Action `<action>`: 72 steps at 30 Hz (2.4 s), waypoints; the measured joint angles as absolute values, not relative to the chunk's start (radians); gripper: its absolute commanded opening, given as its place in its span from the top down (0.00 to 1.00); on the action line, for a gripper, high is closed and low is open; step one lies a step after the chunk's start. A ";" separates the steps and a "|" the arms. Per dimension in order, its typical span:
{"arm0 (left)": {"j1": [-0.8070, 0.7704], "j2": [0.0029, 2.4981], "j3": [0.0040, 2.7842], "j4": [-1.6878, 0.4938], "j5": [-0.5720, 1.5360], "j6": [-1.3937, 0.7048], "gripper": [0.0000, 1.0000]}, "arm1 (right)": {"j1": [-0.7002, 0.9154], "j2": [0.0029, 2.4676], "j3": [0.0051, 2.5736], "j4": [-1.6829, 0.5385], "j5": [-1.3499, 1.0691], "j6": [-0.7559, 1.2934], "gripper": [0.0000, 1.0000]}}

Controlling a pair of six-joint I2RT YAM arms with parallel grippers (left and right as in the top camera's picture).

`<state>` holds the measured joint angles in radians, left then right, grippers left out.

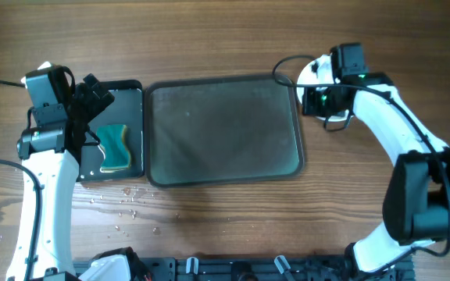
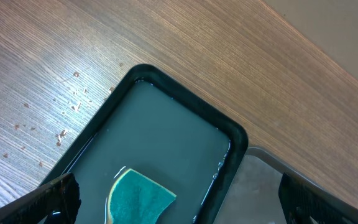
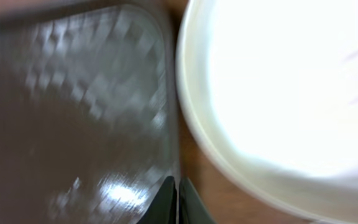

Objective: Clean dirty plates on tray and stack at the side

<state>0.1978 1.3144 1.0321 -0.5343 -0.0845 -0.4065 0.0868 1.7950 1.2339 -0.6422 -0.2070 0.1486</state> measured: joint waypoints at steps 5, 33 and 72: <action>0.198 1.314 1.032 -0.535 -0.084 -0.407 0.00 | 0.078 1.795 1.225 -0.545 -0.057 0.163 0.96; 0.198 1.314 1.032 -0.534 -0.084 -0.406 0.00 | 0.077 1.900 1.261 -0.764 -0.044 0.214 0.56; 0.198 1.314 1.032 -0.464 -0.079 -0.410 0.00 | 0.223 1.860 1.173 -0.739 -0.142 0.138 0.73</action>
